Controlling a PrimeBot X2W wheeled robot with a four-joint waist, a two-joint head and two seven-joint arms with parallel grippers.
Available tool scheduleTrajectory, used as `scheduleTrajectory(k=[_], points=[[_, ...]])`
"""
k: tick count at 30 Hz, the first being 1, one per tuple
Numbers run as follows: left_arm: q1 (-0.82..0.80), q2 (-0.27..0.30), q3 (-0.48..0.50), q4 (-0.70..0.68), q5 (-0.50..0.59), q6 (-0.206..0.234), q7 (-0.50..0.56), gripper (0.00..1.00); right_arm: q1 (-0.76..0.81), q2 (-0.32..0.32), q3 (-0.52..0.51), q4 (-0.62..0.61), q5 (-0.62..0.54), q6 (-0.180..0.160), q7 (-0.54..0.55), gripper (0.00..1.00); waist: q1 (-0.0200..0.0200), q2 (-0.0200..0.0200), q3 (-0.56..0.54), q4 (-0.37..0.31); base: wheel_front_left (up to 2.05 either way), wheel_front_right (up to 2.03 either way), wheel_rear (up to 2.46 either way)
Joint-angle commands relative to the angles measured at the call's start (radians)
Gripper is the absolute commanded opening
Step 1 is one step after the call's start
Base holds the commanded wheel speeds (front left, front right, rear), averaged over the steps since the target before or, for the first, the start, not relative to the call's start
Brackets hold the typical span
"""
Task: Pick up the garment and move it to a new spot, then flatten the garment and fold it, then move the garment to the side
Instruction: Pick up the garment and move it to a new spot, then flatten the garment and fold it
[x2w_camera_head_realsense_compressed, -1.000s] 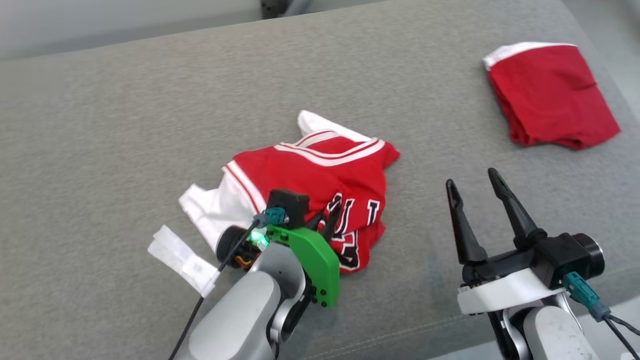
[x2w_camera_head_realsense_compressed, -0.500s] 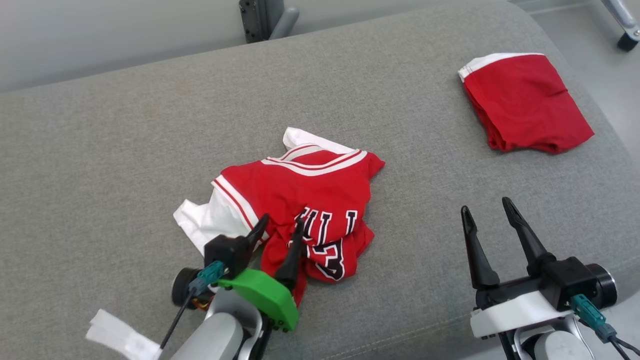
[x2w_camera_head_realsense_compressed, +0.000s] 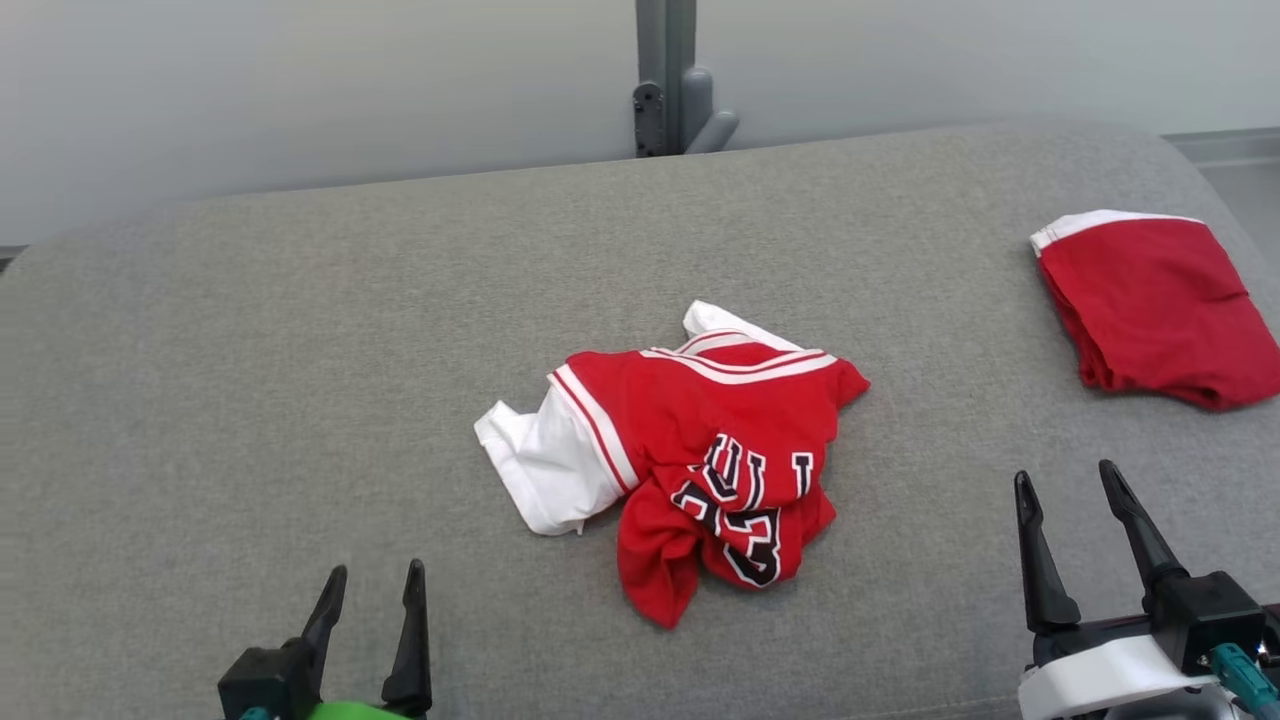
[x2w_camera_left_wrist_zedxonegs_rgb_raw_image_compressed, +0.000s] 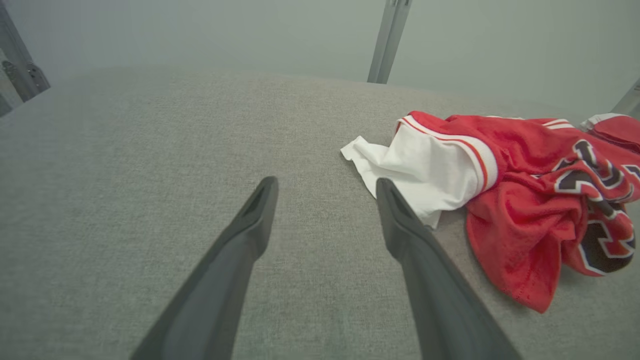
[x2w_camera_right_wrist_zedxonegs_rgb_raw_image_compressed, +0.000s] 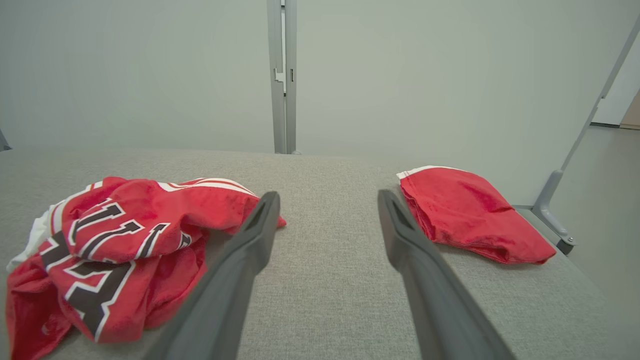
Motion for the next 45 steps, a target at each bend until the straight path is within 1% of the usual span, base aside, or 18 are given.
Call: scheduleTrajectory(k=[1, 3, 6, 7, 8, 9, 10, 14, 20, 23, 30, 34, 36, 38, 40, 43, 45], points=[[0.05, 0.003, 0.032, -0.017, 0.024, -0.016, -0.003, 1.0, 0.011, -0.002, -0.011, 0.006, -0.014, -0.001, -0.003, 1.0, 0.0001, 0.0, -0.049, 0.074, 0.0, 0.0, 0.0], [0.075, -0.002, 0.067, -0.027, 0.043, -0.036, -0.003, 1.0, 0.014, -0.004, -0.014, 0.017, -0.017, -0.001, -0.003, 1.0, 0.0001, 0.0, -0.056, 0.089, 0.0, 0.0, 0.0], [0.107, -0.023, 0.119, -0.028, 0.07, -0.076, -0.003, 1.0, 0.025, -0.007, -0.023, 0.051, -0.023, -0.001, -0.003, 1.0, 0.0001, 0.0, -0.067, 0.106, 0.0, 0.0, 0.0], [0.107, -0.023, 0.119, -0.028, 0.07, -0.076, -0.003, 1.0, 0.025, -0.007, -0.023, 0.051, -0.023, -0.001, -0.003, 1.0, 0.0001, 0.0, -0.067, 0.106, 0.0, 0.0, 0.0], [0.117, -0.044, 0.155, -0.034, 0.092, -0.103, -0.003, 1.0, 0.026, -0.004, -0.029, 0.072, -0.029, -0.001, -0.003, 1.0, 0.0001, 0.0, -0.073, 0.114, 0.0, 0.0, 0.0], [0.123, -0.054, 0.17, -0.035, 0.104, -0.117, -0.003, 1.0, 0.029, -0.002, -0.03, 0.086, -0.031, -0.001, -0.003, 1.0, 0.0001, 0.0, -0.076, 0.117, 0.0, 0.0, 0.0], [0.123, -0.054, 0.17, -0.035, 0.104, -0.117, -0.003, 1.0, 0.029, -0.002, -0.03, 0.086, -0.031, -0.001, -0.003, 1.0, 0.0001, 0.0, -0.076, 0.117, 0.0, 0.0, 0.0], [0.136, -0.089, 0.222, -0.037, 0.149, -0.166, -0.003, 1.0, 0.026, 0.001, -0.022, 0.125, -0.036, -0.001, -0.003, 1.0, 0.0001, 0.0, -0.082, 0.121, 0.0, 0.0, 0.0], [0.144, -0.126, 0.281, -0.025, 0.202, -0.218, -0.003, 1.0, 0.013, 0.009, -0.026, 0.142, -0.033, -0.001, -0.003, 1.0, 0.0001, 0.0, -0.087, 0.119, 0.0, 0.0, 0.0], [0.145, -0.139, 0.303, -0.018, 0.225, -0.238, -0.003, 1.0, 0.011, 0.012, -0.023, 0.147, -0.029, -0.001, -0.003, 1.0, 0.0001, 0.0, -0.09, 0.114, 0.0, 0.0, 0.0], [0.137, -0.164, 0.335, -0.005, 0.255, -0.268, -0.003, 1.0, 0.001, 0.016, -0.016, 0.155, -0.023, -0.001, -0.003, 1.0, 0.0001, 0.0, -0.084, 0.099, 0.0, 0.0, 0.0], [0.089, -0.174, 0.313, 0.015, 0.259, -0.284, -0.003, 1.0, -0.017, 0.008, 0.002, 0.157, -0.028, -0.001, -0.003, 1.0, 0.0001, 0.0, -0.068, 0.069, 0.0, 0.0, 0.0], [0.049, -0.173, 0.296, 0.046, 0.248, -0.29, 0.018, 1.0, -0.032, -0.001, 0.008, 0.151, -0.029, -0.001, -0.003, 1.0, 0.0001, 0.0, -0.054, 0.048, 0.0, 0.0, 0.0], [-0.005, -0.171, 0.279, 0.087, 0.237, -0.297, 0.066, 1.0, -0.043, -0.008, 0.017, 0.147, -0.026, -0.001, -0.003, 1.0, 0.0001, 0.0, -0.036, 0.025, 0.0, 0.0, 0.0], [-0.073, -0.171, 0.273, 0.128, 0.222, -0.295, 0.128, 1.0, -0.056, -0.018, 0.024, 0.141, -0.022, -0.001, -0.003, 1.0, 0.0001, 0.0, -0.006, 0.0, 0.0, 0.0, 0.0], [-0.189, -0.187, 0.269, 0.195, 0.185, -0.291, 0.245, 1.0, -0.074, -0.026, 0.025, 0.131, -0.014, -0.001, -0.003, 1.0, 0.0001, 0.0, 0.042, -0.032, 0.0, 0.0, 0.0], [-0.263, -0.198, 0.279, 0.244, 0.133, -0.289, 0.316, 1.0, -0.08, -0.027, 0.022, 0.131, -0.007, -0.001, -0.003, 1.0, 0.0001, 0.0, 0.068, -0.052, 0.0, 0.0, 0.0]])
